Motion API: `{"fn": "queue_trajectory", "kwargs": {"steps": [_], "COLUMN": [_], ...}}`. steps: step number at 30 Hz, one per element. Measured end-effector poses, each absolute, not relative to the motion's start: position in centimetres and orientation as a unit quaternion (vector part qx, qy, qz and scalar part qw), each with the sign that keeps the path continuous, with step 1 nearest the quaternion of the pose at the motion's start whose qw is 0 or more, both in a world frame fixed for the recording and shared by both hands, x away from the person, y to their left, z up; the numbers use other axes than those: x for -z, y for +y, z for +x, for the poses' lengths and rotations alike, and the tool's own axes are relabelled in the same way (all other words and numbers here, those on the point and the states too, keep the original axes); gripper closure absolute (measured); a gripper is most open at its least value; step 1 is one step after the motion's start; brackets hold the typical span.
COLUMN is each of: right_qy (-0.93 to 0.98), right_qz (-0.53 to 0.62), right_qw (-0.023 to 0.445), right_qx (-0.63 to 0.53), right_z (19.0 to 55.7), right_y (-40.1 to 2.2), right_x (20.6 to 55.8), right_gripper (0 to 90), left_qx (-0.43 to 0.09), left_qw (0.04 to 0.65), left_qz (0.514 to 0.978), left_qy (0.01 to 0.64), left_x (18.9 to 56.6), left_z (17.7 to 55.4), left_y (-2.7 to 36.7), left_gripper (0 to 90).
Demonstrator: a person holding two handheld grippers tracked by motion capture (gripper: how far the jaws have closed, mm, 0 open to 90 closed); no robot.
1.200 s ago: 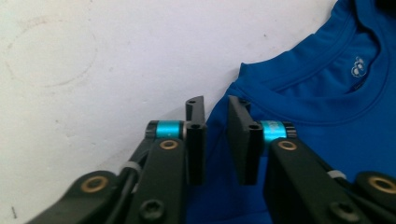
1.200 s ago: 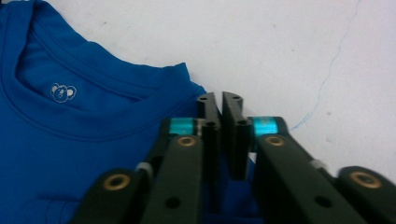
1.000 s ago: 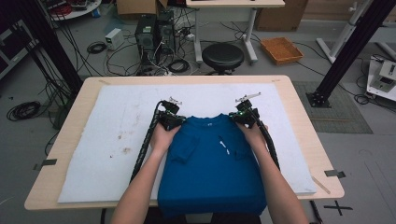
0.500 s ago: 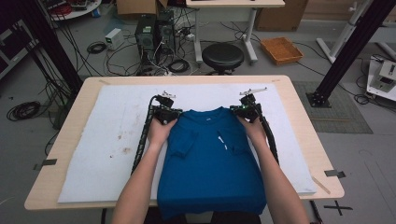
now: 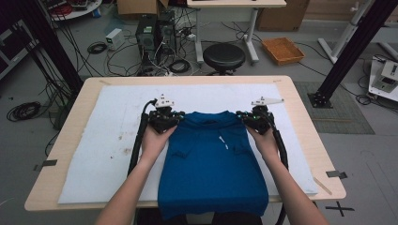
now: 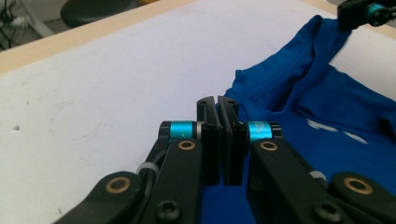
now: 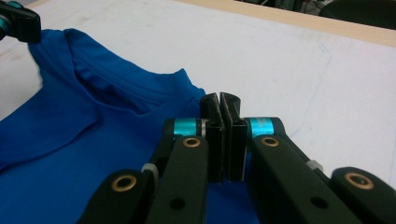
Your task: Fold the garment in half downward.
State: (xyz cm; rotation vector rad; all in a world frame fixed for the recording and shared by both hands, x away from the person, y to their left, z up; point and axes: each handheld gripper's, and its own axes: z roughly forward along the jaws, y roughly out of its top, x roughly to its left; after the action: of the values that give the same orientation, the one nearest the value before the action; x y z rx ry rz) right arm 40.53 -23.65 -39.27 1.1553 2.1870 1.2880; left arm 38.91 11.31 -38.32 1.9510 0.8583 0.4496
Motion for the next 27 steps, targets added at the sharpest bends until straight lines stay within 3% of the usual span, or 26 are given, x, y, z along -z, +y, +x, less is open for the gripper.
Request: {"fn": "queue_trajectory", "kwargs": {"steps": [13, 23, 25, 27], "right_qy": [0.791, 0.821, 0.823, 0.828], "right_qz": [0.354, 0.329, 0.329, 0.322], "right_qw": [0.221, 0.223, 0.217, 0.217], "right_qx": [-0.448, -0.41, -0.409, -0.405], "right_z": [27.5, 21.7, 21.1, 20.5], "right_y": [-24.3, -24.3, -24.3, -24.3], "right_x": [41.1, 42.5, 42.7, 42.8], "right_gripper": [89.3, 88.9, 88.3, 84.5], "left_qx": [-0.173, -0.161, -0.164, -0.164], "left_qw": [0.46, 0.426, 0.416, 0.415], "left_qz": [0.823, 0.856, 0.862, 0.863], "left_qy": [0.284, 0.244, 0.239, 0.238], "left_x": [40.9, 43.0, 43.3, 43.4], "left_z": [27.2, 22.3, 21.7, 21.5], "left_y": [11.4, 11.0, 10.8, 10.8], "left_gripper": [87.9, 87.2, 84.5, 73.1]}}
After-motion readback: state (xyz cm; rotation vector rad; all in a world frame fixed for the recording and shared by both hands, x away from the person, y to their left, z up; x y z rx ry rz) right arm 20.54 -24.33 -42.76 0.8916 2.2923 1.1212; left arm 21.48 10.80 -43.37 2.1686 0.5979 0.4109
